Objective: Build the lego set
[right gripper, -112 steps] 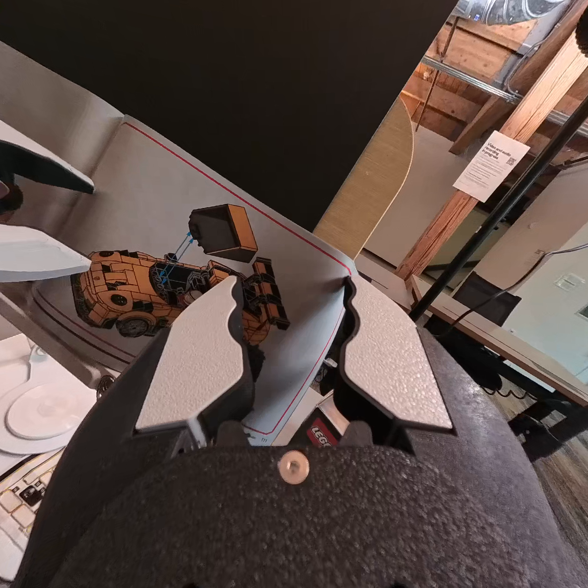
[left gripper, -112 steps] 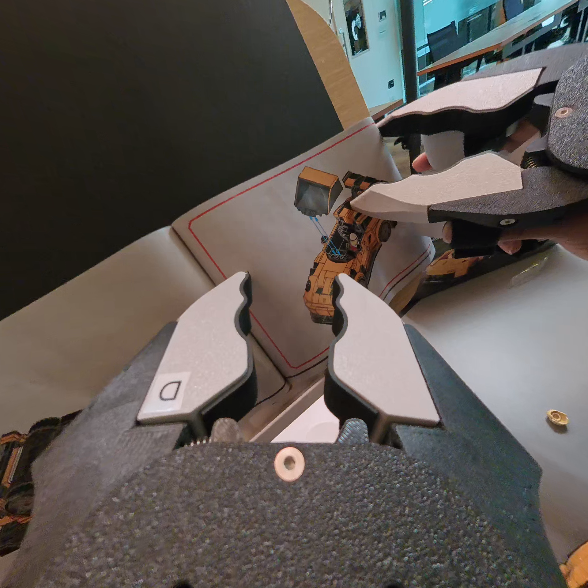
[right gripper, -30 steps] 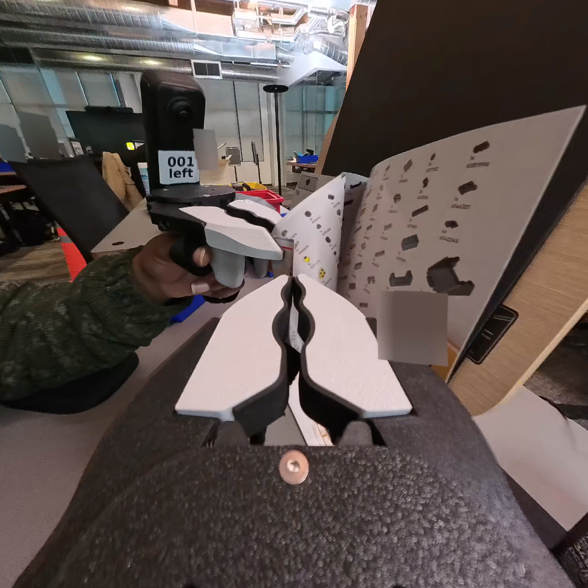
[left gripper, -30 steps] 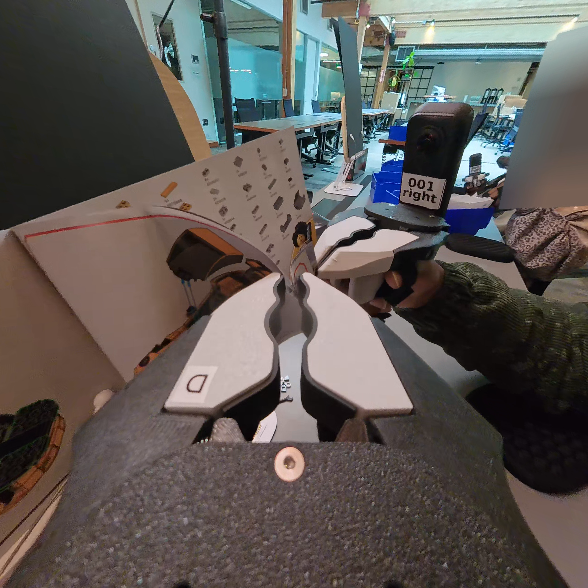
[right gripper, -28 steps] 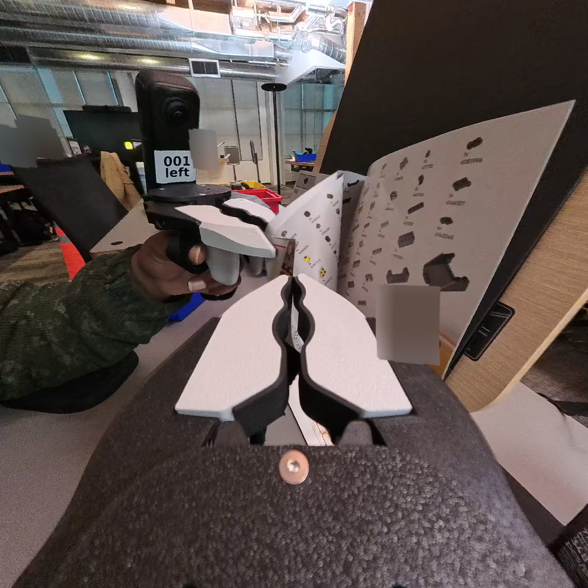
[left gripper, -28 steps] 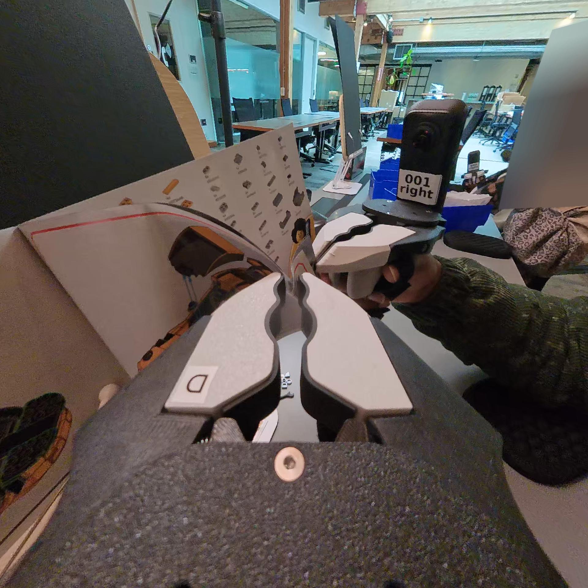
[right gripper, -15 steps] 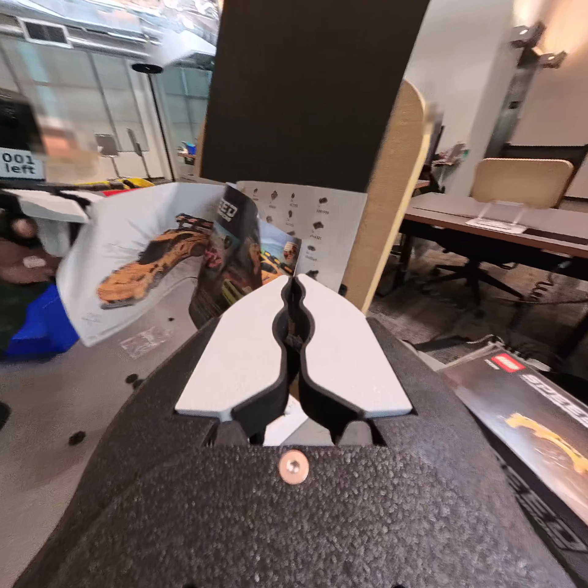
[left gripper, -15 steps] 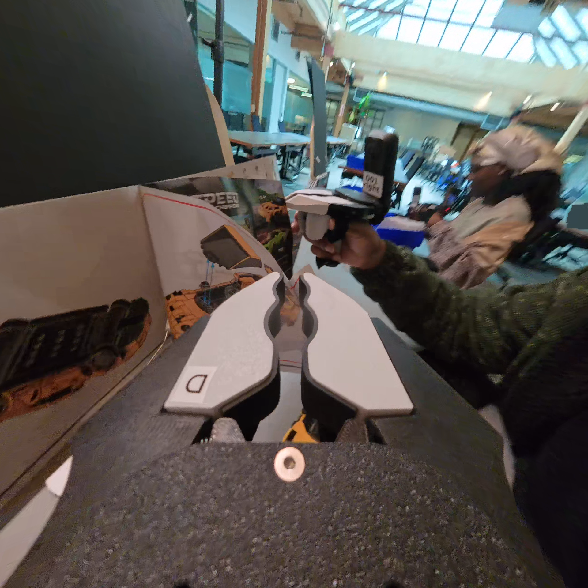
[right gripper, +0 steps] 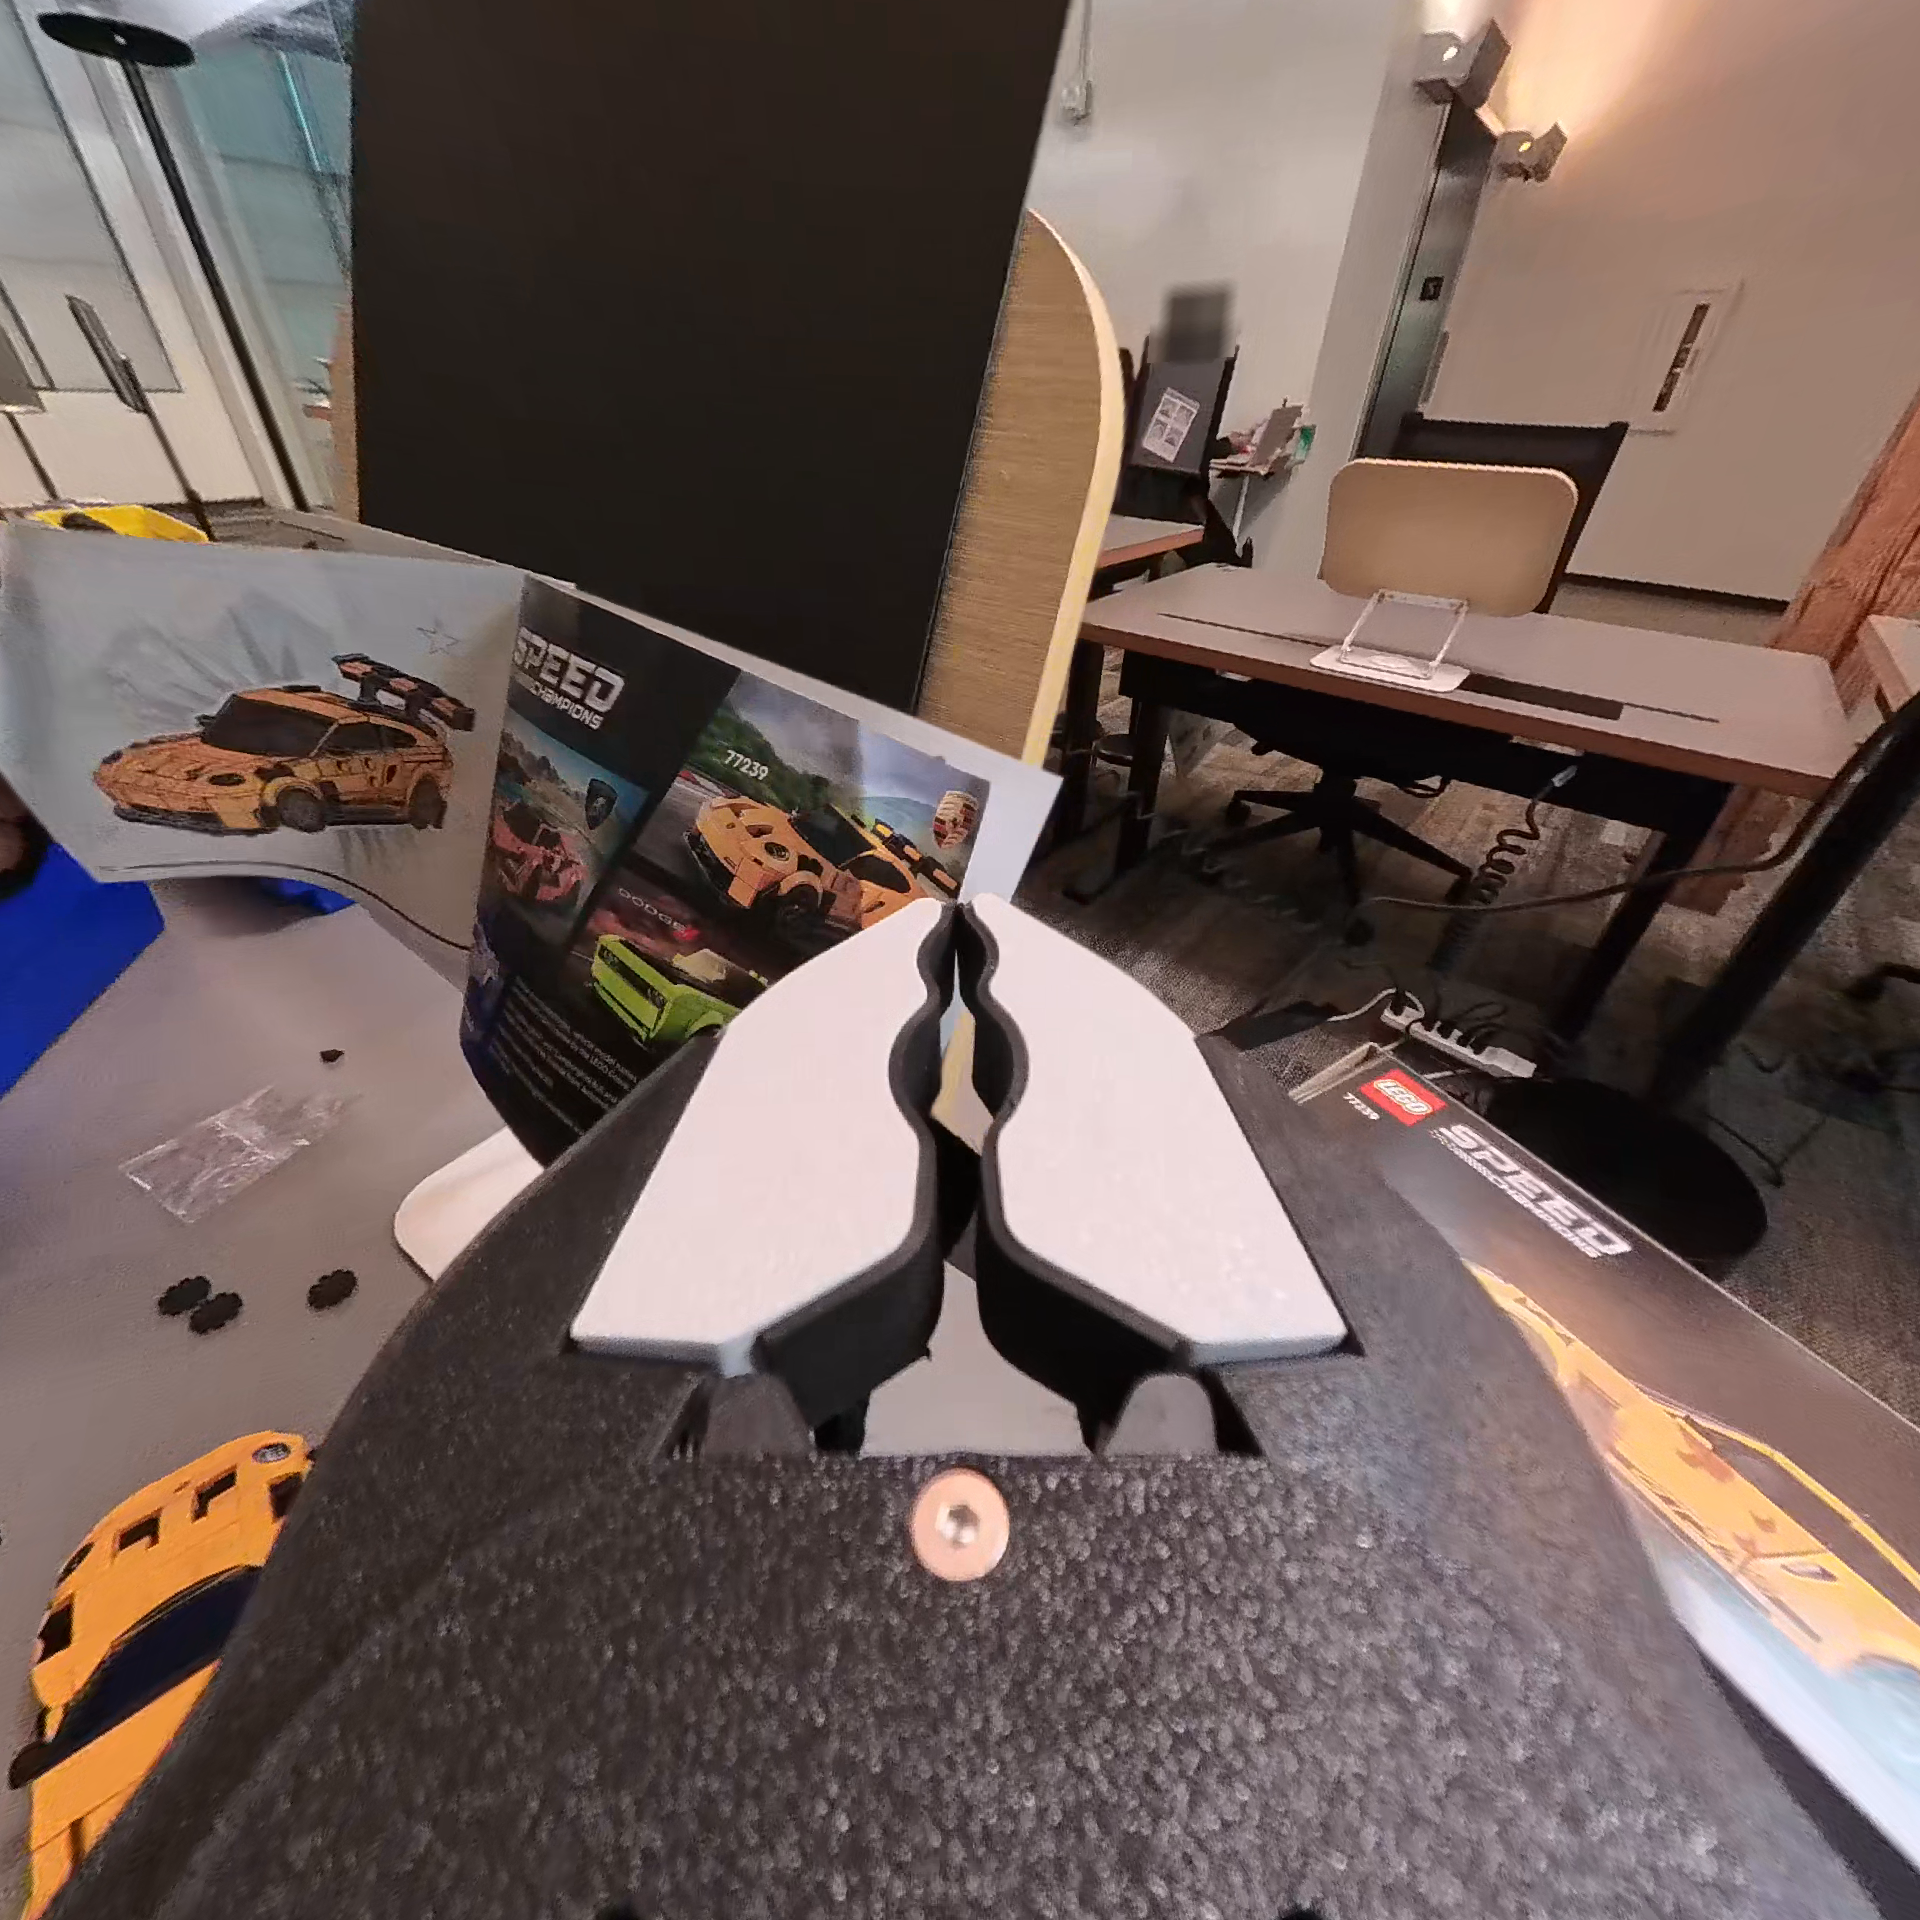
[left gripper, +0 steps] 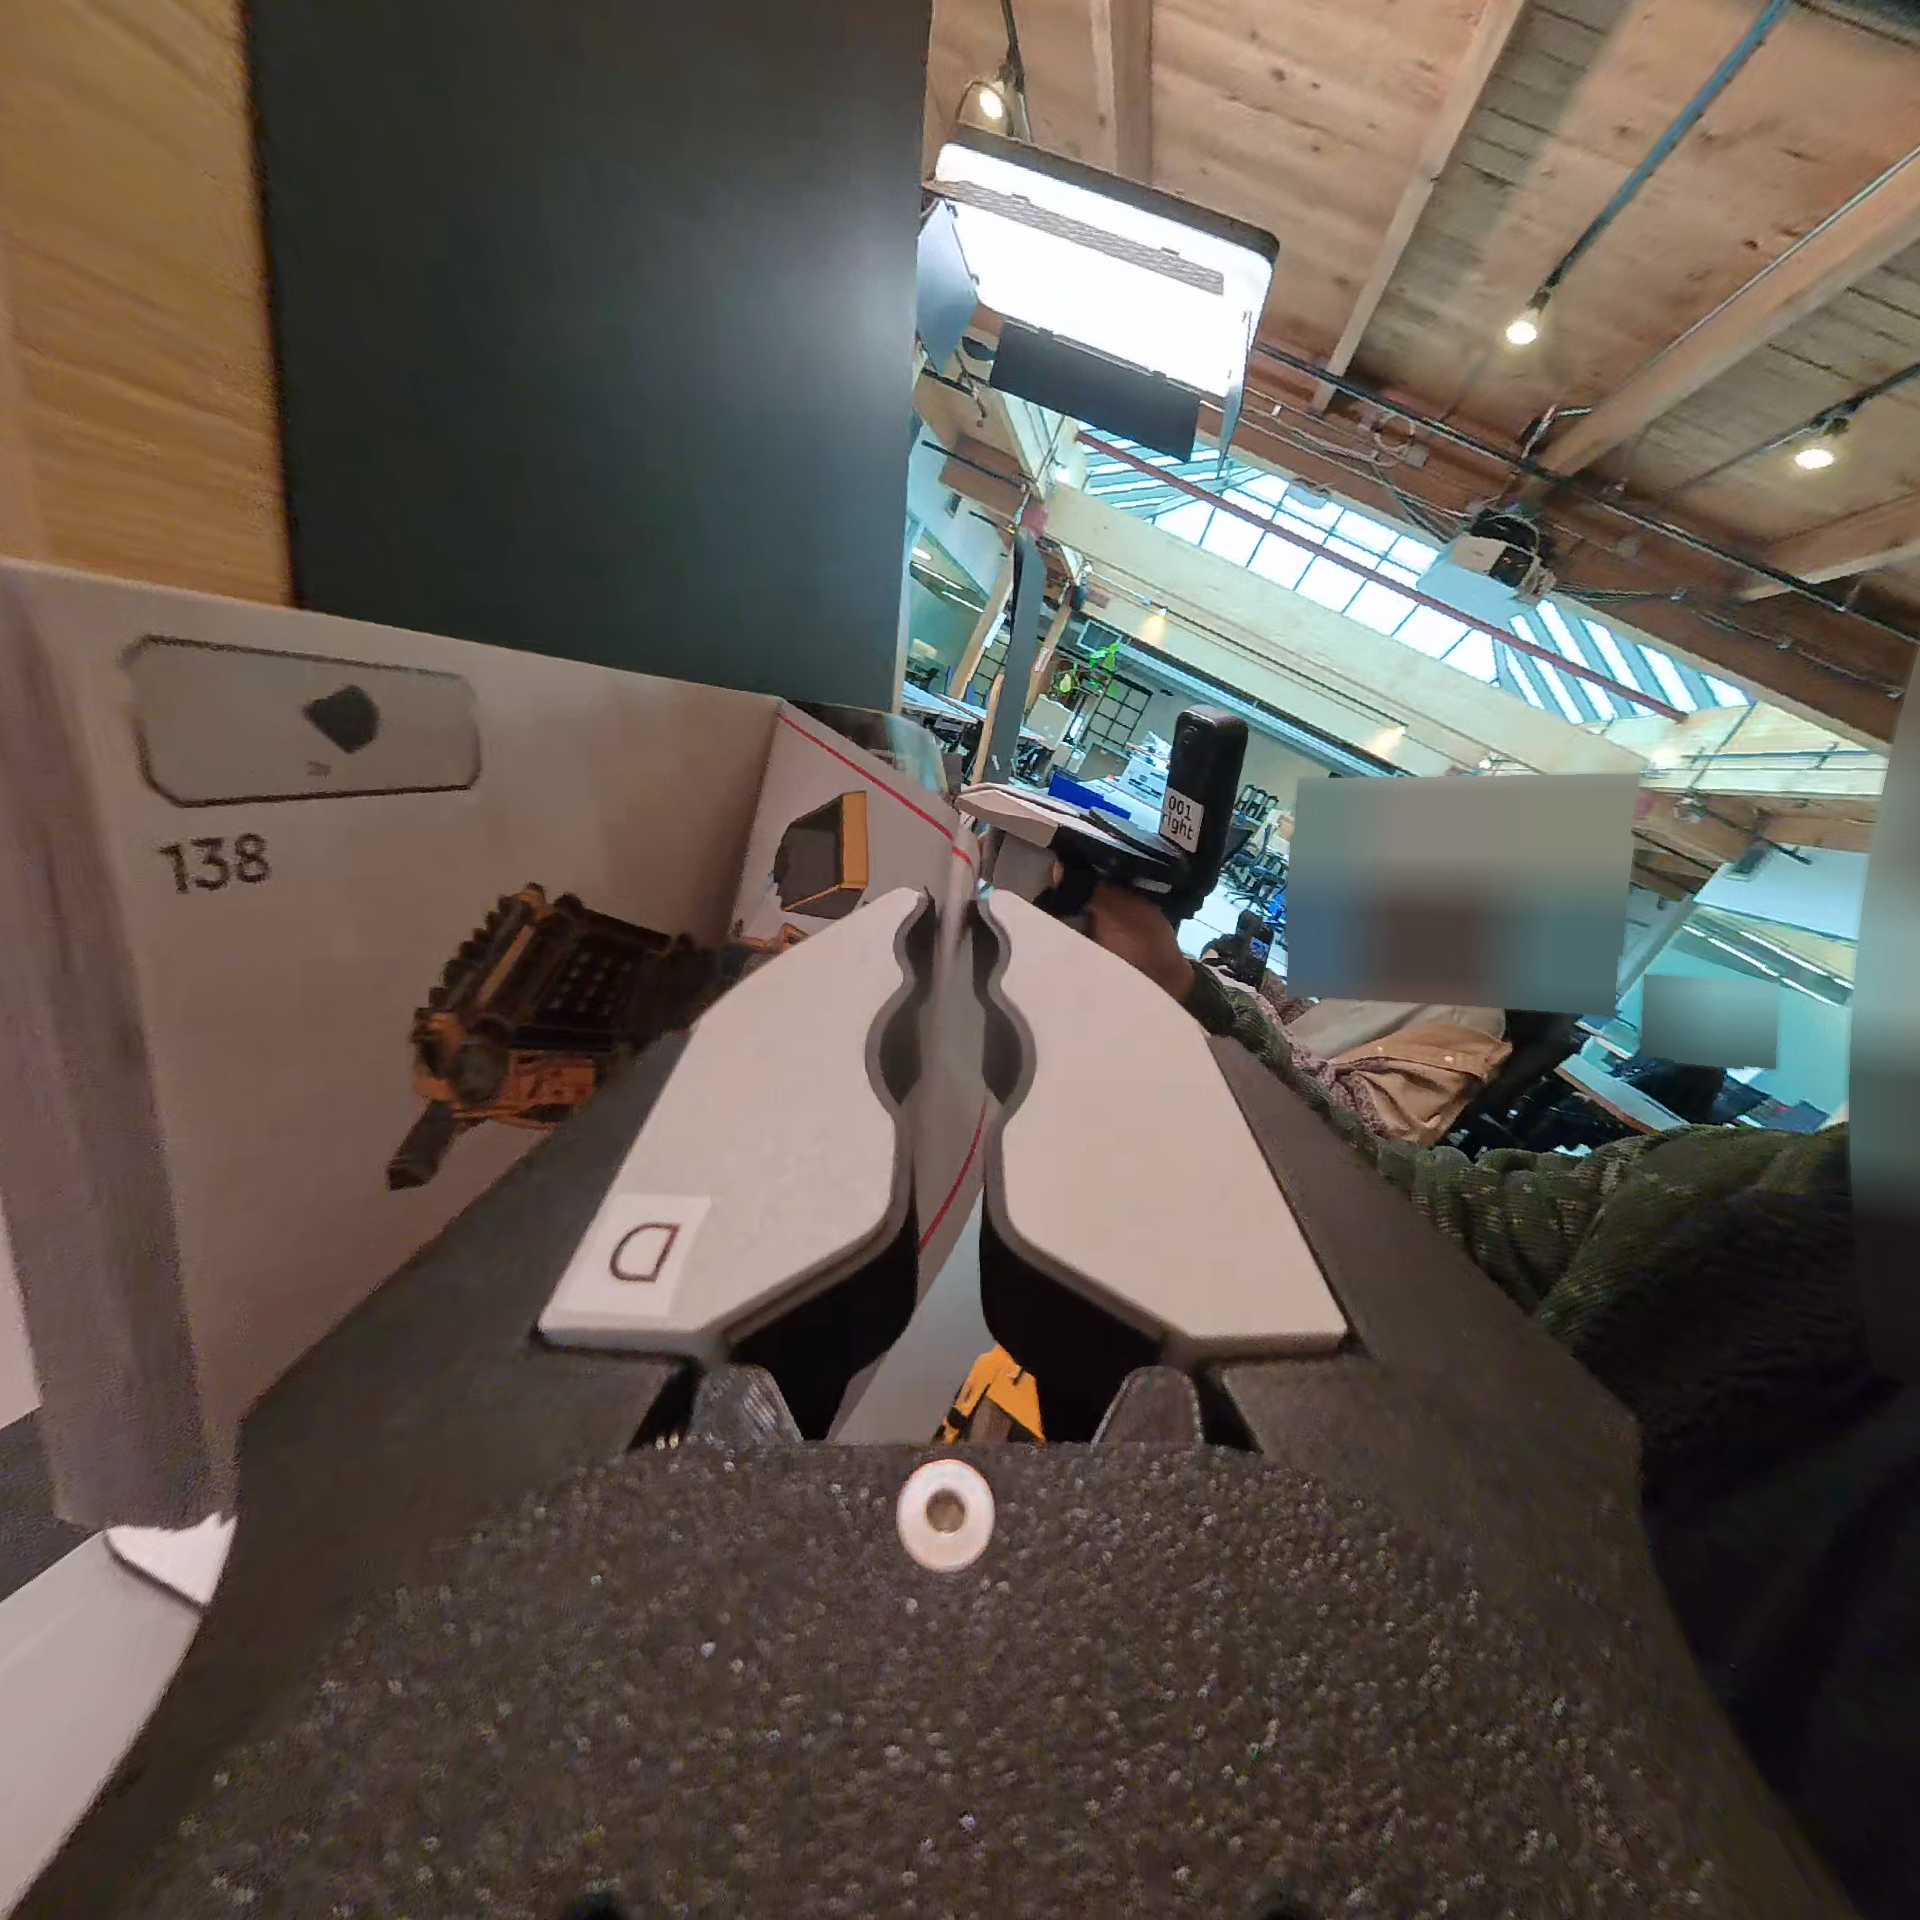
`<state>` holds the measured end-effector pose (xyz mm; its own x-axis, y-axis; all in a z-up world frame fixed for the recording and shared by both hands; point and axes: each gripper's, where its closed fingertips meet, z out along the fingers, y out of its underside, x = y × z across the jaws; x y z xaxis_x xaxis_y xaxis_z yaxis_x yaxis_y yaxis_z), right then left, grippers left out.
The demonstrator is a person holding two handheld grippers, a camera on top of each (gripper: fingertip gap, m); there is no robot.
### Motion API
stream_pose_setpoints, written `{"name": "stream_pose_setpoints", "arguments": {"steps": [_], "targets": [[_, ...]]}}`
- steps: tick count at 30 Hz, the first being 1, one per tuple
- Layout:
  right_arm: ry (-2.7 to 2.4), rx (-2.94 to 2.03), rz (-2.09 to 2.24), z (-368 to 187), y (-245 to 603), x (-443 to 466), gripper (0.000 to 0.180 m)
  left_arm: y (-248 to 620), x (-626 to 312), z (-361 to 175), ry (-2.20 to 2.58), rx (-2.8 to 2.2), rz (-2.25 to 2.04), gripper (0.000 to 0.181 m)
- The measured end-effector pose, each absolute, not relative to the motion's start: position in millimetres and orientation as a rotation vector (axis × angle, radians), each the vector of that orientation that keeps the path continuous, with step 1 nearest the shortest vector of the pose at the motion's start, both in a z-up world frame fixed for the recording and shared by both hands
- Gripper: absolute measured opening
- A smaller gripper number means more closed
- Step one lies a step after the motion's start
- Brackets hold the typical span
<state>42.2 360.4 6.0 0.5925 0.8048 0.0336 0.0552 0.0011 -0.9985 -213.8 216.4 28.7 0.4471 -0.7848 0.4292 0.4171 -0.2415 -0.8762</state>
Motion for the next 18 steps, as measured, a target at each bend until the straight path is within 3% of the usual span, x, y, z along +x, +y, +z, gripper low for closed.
{"name": "stream_pose_setpoints", "arguments": {"steps": [7, 14, 18], "targets": [[-0.773, -1.474, 0.670, 3, 365, 40, 0.000, 225, -232, 31, 0.277, -1.424, -1.078, 0.015], [-0.782, -1.484, 0.651, 2, 366, 40, 0.000, 225, -244, 31, 0.245, -1.404, -0.951, 0.049], [-0.782, -1.501, 0.641, -1, 368, 40, 0.000, 228, -242, 20, 0.302, -1.466, -0.799, 0.058]]}}
